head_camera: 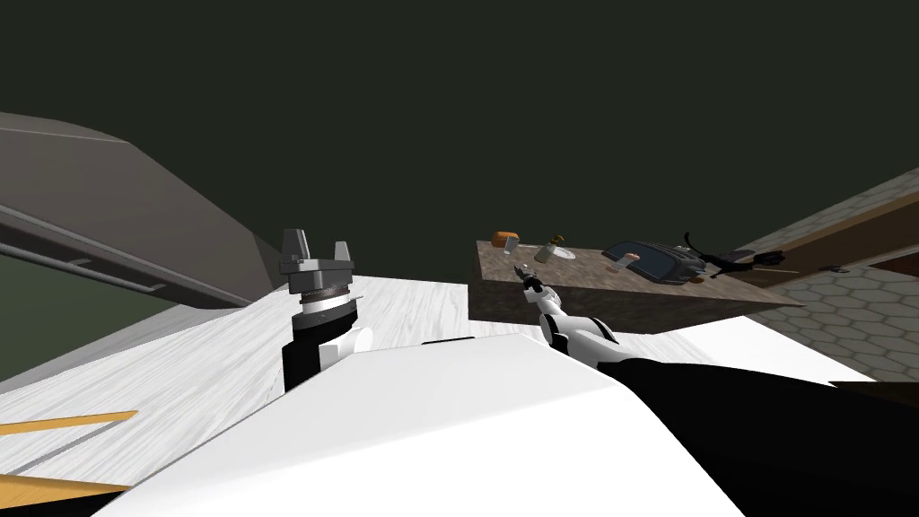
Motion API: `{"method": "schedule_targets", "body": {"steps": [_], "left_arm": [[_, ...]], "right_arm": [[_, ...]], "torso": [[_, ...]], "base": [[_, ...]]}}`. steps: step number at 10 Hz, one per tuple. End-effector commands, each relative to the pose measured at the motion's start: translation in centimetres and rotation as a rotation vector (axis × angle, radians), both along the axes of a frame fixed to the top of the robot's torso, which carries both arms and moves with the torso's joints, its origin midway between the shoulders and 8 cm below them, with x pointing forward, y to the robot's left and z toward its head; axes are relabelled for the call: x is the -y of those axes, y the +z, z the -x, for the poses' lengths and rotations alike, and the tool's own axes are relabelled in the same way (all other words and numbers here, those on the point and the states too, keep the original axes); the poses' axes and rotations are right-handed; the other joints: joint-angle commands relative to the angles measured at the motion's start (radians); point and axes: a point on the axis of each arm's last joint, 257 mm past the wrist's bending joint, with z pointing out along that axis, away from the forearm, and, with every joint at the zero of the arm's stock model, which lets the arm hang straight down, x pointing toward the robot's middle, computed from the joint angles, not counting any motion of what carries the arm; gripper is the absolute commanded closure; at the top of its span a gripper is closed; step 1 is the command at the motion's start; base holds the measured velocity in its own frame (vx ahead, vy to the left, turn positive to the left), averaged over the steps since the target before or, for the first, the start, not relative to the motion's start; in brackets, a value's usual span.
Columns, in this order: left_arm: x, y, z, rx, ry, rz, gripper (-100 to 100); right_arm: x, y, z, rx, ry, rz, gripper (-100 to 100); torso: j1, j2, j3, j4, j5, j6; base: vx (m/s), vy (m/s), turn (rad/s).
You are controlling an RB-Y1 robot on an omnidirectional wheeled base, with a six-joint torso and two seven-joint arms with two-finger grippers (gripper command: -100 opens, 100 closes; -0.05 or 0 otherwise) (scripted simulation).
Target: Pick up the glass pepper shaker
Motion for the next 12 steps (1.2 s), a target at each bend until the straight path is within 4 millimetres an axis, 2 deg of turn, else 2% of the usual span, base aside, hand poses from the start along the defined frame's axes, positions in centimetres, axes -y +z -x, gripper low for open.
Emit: {"method": "schedule_targets", "body": {"steps": [1, 5, 6, 7, 10, 11, 12], "left_arm": [[0.0, 0.0, 0.0, 0.0, 0.0, 0.0, 0], [0.0, 0.0, 0.0, 0.0, 0.0, 0.0, 0], [0.0, 0.0, 0.0, 0.0, 0.0, 0.0, 0], [0.0, 0.0, 0.0, 0.0, 0.0, 0.0, 0], [0.0, 0.0, 0.0, 0.0, 0.0, 0.0, 0], [0.0, 0.0, 0.0, 0.0, 0.0, 0.0, 0], [0.0, 0.0, 0.0, 0.0, 0.0, 0.0, 0]], "right_arm": [[0.0, 0.0, 0.0, 0.0, 0.0, 0.0, 100], [0.0, 0.0, 0.0, 0.001, 0.0, -0.001, 100], [0.0, 0.0, 0.0, 0.001, 0.0, 0.0, 0], [0.3, -1.5, 1.5, -0.023, -0.02, -0.022, 100], [0.7, -3.2, 3.2, -0.049, -0.045, -0.046, 100], [0.7, -2.2, 3.2, -0.026, -0.032, -0.028, 100], [1.1, -3.6, 4.6, -0.049, -0.06, -0.054, 100]], "torso": [[0.0, 0.0, 0.0, 0.0, 0.0, 0.0], [-0.001, -0.001, 0.0, 0.0, 0.0, 0.0], [-0.001, -0.001, 0.0, 0.0, 0.0, 0.0], [-0.001, -0.001, 0.0, 0.0, 0.0, 0.0], [-0.002, -0.004, -0.006, -0.008, -0.009, -0.003], [-0.002, -0.005, -0.008, -0.011, -0.013, -0.006], [-0.003, -0.007, -0.009, -0.011, -0.013, -0.006]], "base": [[0.0, 0.0, 0.0], [0.0, 0.0, 0.0], [0.0, 0.0, 0.0], [0.016, -0.016, 0.129], [0.014, -0.019, 0.098], [0.008, -0.011, 0.084], [0.017, -0.017, 0.127]]}}
